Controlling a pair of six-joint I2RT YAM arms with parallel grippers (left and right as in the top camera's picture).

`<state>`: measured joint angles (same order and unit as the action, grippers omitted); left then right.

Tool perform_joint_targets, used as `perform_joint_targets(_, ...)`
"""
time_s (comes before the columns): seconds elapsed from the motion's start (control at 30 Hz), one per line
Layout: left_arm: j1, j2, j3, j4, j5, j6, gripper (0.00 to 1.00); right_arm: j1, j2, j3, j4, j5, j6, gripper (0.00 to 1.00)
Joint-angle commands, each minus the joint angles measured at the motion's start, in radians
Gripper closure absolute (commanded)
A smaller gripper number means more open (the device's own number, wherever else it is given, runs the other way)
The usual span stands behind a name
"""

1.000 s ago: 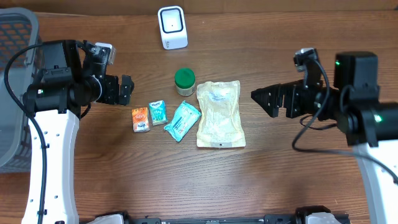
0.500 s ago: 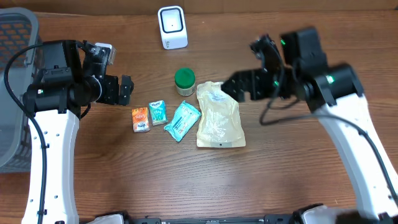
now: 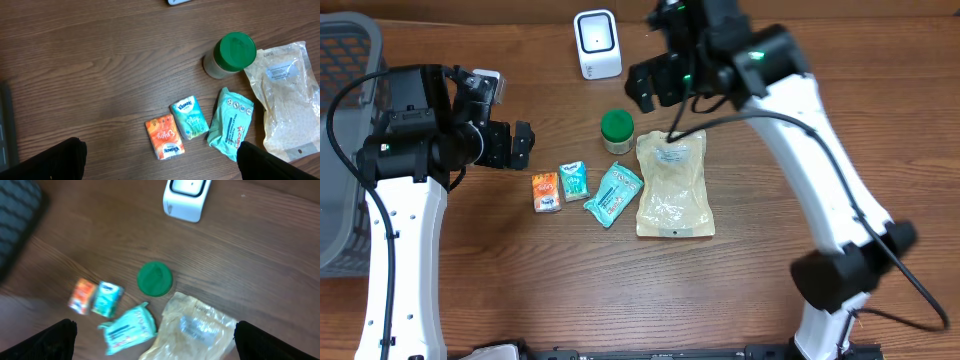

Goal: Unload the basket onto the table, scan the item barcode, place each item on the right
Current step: 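Swing the right gripper over to the green-capped jar, then grasp the green-capped jar with the right gripper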

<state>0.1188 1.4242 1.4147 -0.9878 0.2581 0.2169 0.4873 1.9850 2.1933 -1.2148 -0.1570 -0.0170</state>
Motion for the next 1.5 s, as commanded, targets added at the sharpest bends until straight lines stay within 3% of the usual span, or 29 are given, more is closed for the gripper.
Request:
perform_joint_targets(0.0,0.000,-0.006,0.019,0.001,0.001,0.000,0.00,0.040,0.081,0.022,0.021,0.034,-0.169,0.00)
perform_joint_targets(0.33,0.000,-0.006,0.019,0.001,0.001,0.000,0.00,0.105,0.252,0.022,0.129,0.113,-0.306,0.00)
perform_joint_targets(0.9,0.000,-0.006,0.019,0.001,0.001,0.000,0.00,0.108,0.397,0.018,0.213,0.103,-0.305,0.00)
perform_joint_targets(1.47,0.000,-0.006,0.019,0.001,0.001,0.000,0.01,0.098,0.402,-0.086,0.290,0.087,-0.259,0.05)
